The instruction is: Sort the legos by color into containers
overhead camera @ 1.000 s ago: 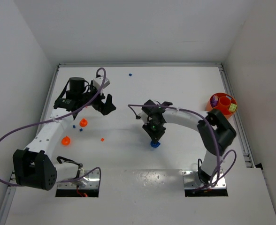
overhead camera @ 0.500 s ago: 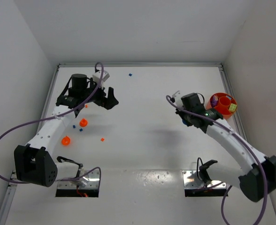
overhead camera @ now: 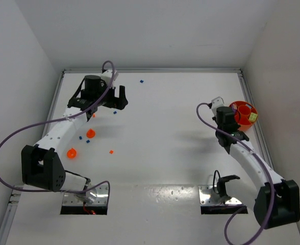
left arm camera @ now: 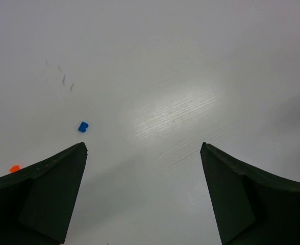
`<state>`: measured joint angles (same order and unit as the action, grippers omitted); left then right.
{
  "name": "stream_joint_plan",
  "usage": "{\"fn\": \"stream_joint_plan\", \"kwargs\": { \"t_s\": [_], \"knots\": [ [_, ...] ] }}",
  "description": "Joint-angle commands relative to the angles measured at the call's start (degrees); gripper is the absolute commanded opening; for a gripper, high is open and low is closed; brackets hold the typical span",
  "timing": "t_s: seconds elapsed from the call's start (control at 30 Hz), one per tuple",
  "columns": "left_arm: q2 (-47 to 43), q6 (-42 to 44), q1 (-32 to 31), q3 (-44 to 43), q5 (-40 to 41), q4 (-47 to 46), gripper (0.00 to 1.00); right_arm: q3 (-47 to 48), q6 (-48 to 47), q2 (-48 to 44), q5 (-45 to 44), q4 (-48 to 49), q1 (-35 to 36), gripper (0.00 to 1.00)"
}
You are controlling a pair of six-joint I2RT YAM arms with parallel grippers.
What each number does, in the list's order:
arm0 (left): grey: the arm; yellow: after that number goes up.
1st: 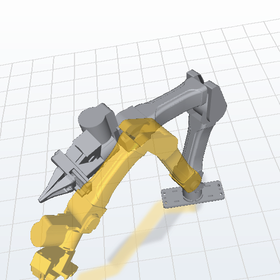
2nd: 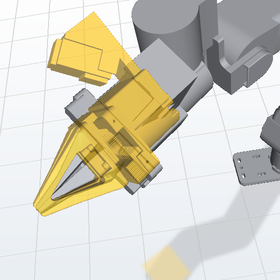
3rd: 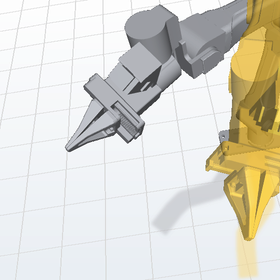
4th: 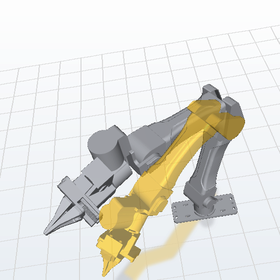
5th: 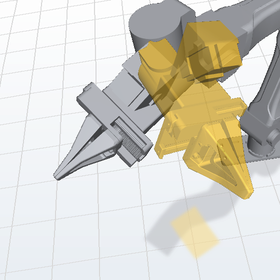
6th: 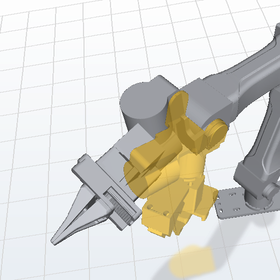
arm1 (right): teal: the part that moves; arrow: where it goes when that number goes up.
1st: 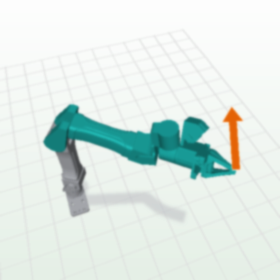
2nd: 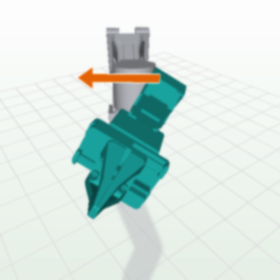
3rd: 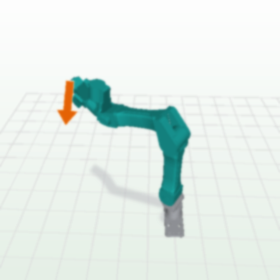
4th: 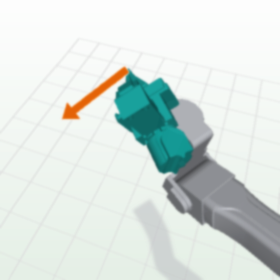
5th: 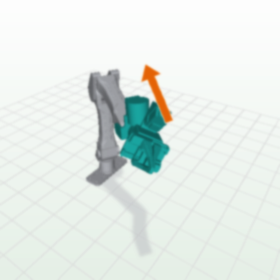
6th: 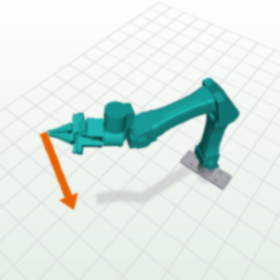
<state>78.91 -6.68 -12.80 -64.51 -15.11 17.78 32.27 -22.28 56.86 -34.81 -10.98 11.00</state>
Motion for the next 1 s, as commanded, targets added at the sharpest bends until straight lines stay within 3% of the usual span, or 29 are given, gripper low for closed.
{"fn": "stream_joint_plan", "kwargs": {
  "t_s": [0.0,0.4,0.7,0.97],
  "knots": [
    [0.45,-2.46,-0.47,-3.08,3.24,-2.31,1.0,0.86,-2.24,4.65,-3.43,11.94,-3.86,0.0],
    [-1.31,-1.76,-0.47,-1.58,2.81,-4.25,1.0,4.28,-7.86,12.04,7.99,18.9,-17.59,0.0],
    [-0.25,-0.18,-0.47,-2.64,2.99,-3.1,1.0,6.04,-11.03,16.17,18.0,18.03,-21.37,0.0],
    [0.8,-0.18,0.05,-2.64,2.99,-2.58,1.0,6.58,-12.7,18.54,20.92,19.24,-22.96,0.0]
  ]
}}
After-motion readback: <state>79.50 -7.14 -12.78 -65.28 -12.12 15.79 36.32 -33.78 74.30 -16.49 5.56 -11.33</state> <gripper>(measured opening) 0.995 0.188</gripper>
